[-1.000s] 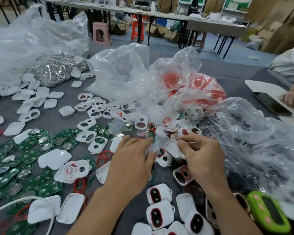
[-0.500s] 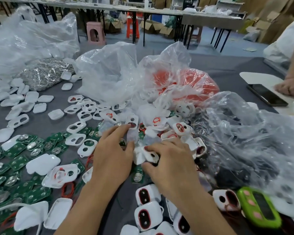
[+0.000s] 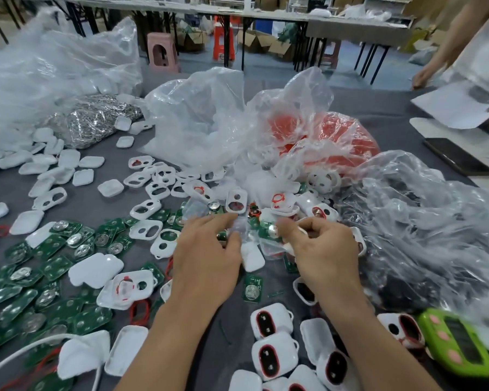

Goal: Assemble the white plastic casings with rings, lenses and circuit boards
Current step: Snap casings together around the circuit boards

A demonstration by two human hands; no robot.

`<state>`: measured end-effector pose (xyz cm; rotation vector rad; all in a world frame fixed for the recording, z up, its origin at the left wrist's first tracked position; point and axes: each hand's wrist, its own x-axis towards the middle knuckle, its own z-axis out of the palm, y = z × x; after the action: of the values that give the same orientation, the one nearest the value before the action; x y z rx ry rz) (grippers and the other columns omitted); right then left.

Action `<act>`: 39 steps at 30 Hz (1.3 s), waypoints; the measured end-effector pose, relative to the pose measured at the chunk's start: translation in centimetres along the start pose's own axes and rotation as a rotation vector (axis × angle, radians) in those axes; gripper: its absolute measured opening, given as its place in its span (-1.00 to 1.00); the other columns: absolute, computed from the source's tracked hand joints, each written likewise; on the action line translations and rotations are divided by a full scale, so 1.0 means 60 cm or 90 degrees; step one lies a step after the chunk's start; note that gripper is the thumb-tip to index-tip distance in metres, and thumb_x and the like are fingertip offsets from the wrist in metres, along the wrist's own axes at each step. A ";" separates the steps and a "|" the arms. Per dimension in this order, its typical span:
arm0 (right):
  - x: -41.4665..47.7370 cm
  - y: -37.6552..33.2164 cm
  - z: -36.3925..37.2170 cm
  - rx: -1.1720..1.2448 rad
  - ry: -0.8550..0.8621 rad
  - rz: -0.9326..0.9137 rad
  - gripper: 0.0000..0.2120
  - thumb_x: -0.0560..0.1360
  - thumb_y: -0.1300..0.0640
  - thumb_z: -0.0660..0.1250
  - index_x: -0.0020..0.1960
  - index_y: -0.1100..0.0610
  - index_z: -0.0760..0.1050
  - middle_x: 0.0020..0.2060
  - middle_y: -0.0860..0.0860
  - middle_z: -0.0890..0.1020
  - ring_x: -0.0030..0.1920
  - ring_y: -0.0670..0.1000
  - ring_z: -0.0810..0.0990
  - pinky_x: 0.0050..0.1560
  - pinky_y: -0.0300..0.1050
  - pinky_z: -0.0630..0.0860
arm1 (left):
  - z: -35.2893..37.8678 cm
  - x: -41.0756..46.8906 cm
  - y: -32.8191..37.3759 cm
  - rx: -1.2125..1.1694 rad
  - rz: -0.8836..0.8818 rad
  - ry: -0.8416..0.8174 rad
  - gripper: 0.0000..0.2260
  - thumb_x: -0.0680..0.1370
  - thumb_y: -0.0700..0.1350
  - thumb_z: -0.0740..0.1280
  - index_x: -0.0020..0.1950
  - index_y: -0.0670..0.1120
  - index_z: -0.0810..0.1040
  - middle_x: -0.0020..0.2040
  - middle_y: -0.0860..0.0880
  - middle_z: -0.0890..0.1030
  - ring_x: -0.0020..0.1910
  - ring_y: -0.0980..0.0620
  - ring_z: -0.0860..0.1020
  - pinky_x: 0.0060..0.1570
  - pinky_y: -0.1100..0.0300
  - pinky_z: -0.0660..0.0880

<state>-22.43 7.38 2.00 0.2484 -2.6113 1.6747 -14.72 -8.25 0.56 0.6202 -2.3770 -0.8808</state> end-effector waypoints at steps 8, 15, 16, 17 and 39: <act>0.012 -0.061 0.045 0.301 -0.142 0.132 -0.72 0.61 0.21 0.38 -0.27 0.12 0.66 -0.48 0.03 0.59 -0.59 -0.07 0.41 -0.56 -0.26 0.35 | -0.009 0.002 0.028 -0.488 -0.117 -0.080 -0.83 0.51 0.01 0.47 0.09 0.14 0.74 -0.11 0.15 0.75 -0.10 0.19 0.70 -0.14 0.42 0.54; 0.004 -0.065 0.082 0.388 -0.174 0.199 -0.83 0.66 0.13 0.30 -0.03 0.22 0.51 -0.51 -0.03 0.50 -0.59 -0.08 0.33 -0.61 -0.24 0.22 | -0.019 0.015 0.031 -0.770 -0.220 -0.233 -0.76 0.57 -0.29 0.40 0.12 0.00 0.72 -0.05 0.00 0.74 -0.17 0.14 0.65 -0.15 0.32 0.58; 0.005 -0.068 0.081 0.370 -0.178 0.191 -0.79 0.67 0.09 0.29 -0.06 0.20 0.53 -0.51 -0.02 0.53 -0.60 -0.06 0.35 -0.61 -0.24 0.23 | -0.022 0.018 0.028 -0.811 -0.241 -0.219 -0.78 0.54 -0.28 0.41 0.09 -0.02 0.72 -0.06 -0.04 0.74 -0.16 0.09 0.66 -0.14 0.27 0.59; 0.008 -0.072 0.077 0.351 -0.184 0.183 -0.78 0.67 0.07 0.28 -0.08 0.17 0.54 -0.49 0.02 0.56 -0.59 -0.04 0.38 -0.61 -0.23 0.26 | -0.026 0.022 0.025 -0.859 -0.264 -0.202 -0.82 0.51 -0.25 0.43 0.04 -0.04 0.72 -0.05 -0.06 0.74 -0.15 0.05 0.66 -0.12 0.23 0.60; 0.043 -0.075 -0.010 0.346 -0.142 0.135 -0.88 0.58 0.30 0.37 -0.09 0.18 0.65 -0.38 0.06 0.65 -0.50 -0.05 0.49 -0.45 -0.21 0.47 | -0.034 0.036 -0.004 -0.792 -0.274 -0.246 -0.76 0.45 -0.13 0.43 0.08 0.04 0.76 0.02 -0.02 0.75 -0.07 0.13 0.68 -0.11 0.30 0.60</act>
<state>-24.34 5.78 6.61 0.1795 -2.3235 2.5485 -15.03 -10.57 2.38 0.4183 -1.4493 -2.4933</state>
